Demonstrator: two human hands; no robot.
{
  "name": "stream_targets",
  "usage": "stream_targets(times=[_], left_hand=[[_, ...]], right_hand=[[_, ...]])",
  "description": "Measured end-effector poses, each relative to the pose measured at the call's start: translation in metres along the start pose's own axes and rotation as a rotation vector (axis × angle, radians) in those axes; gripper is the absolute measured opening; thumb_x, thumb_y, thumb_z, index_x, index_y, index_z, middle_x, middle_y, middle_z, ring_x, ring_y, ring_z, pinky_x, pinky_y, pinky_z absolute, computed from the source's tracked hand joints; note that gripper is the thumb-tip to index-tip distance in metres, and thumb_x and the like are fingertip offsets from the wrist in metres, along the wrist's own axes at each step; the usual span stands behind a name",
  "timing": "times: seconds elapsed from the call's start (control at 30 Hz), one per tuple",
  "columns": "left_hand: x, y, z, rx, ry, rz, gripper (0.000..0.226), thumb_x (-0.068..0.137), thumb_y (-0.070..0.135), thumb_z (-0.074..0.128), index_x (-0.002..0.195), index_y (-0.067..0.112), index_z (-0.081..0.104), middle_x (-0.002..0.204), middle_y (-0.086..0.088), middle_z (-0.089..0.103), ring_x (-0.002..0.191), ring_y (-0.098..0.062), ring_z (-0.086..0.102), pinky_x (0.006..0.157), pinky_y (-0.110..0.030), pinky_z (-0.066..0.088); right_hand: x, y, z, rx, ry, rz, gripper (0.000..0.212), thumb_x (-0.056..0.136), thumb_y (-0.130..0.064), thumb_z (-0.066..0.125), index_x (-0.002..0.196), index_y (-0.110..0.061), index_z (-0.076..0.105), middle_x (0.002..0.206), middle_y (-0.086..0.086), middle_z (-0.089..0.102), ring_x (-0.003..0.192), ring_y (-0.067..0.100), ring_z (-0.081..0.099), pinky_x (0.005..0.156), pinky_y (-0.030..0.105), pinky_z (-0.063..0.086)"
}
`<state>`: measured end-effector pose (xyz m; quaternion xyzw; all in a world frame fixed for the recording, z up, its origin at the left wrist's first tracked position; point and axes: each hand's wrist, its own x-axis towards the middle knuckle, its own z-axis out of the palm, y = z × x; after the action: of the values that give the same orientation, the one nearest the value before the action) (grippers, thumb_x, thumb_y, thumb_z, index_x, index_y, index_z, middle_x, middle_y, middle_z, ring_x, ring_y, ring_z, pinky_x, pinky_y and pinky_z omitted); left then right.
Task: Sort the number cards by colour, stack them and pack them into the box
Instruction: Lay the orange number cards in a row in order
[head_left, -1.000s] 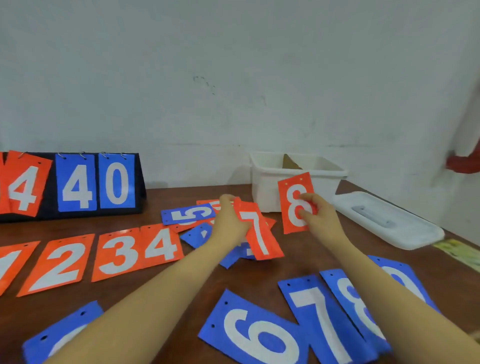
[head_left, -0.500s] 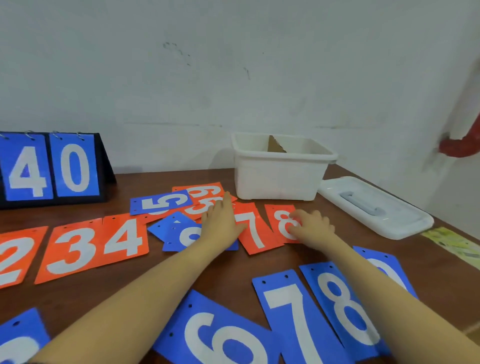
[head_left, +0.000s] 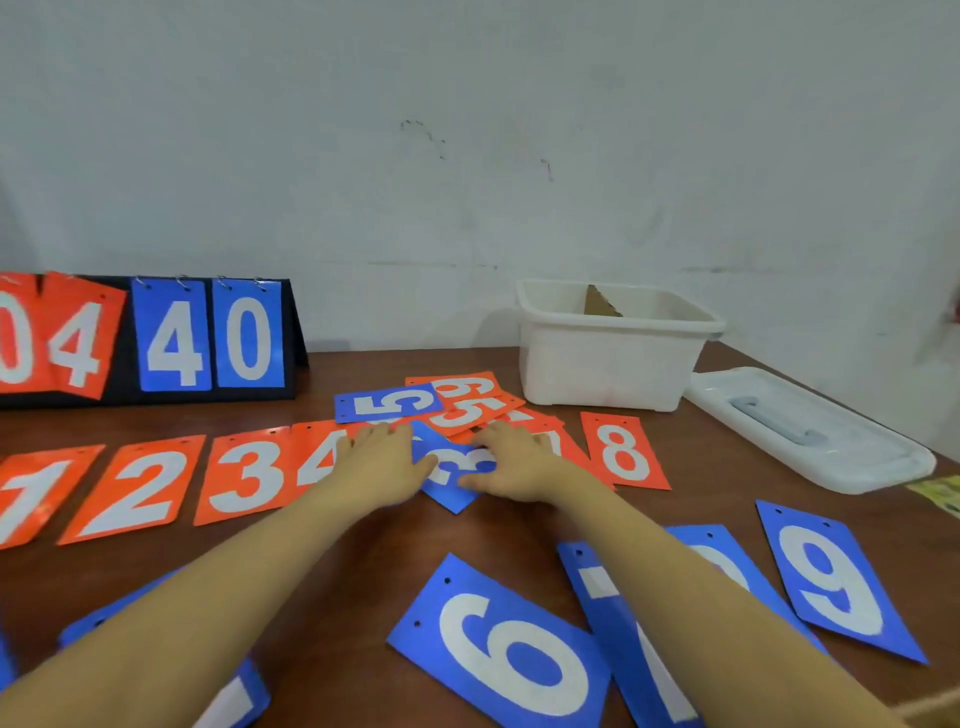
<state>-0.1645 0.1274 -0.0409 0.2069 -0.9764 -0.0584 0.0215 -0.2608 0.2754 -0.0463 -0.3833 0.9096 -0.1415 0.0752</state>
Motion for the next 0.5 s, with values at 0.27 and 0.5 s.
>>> stream_targets(times=[0.27,0.5], left_hand=[[0.011,-0.015,0.005,-0.119,0.002,0.052,0.067,0.088,0.05,0.05,0.143,0.022,0.025,0.145,-0.009,0.037,0.133,-0.029,0.036,0.106,-0.045,0.024],[0.017,-0.02,-0.002,-0.715,0.246,0.025,0.05,0.084,0.001,0.054,0.131,0.012,0.042,0.118,-0.01,0.054,0.098,-0.022,0.053,0.078,-0.029,0.042]], right_hand=[[0.002,-0.004,-0.021,-0.179,-0.118,0.136,0.071,0.071,-0.068,0.062,0.119,-0.018,0.049,0.132,0.006,0.045,0.126,0.028,0.035,0.106,0.045,0.022],[0.002,0.0,-0.013,0.241,0.042,0.095,0.055,0.067,-0.047,0.077,0.102,-0.024,0.042,0.103,-0.002,0.055,0.103,0.024,0.05,0.087,0.037,0.042]])
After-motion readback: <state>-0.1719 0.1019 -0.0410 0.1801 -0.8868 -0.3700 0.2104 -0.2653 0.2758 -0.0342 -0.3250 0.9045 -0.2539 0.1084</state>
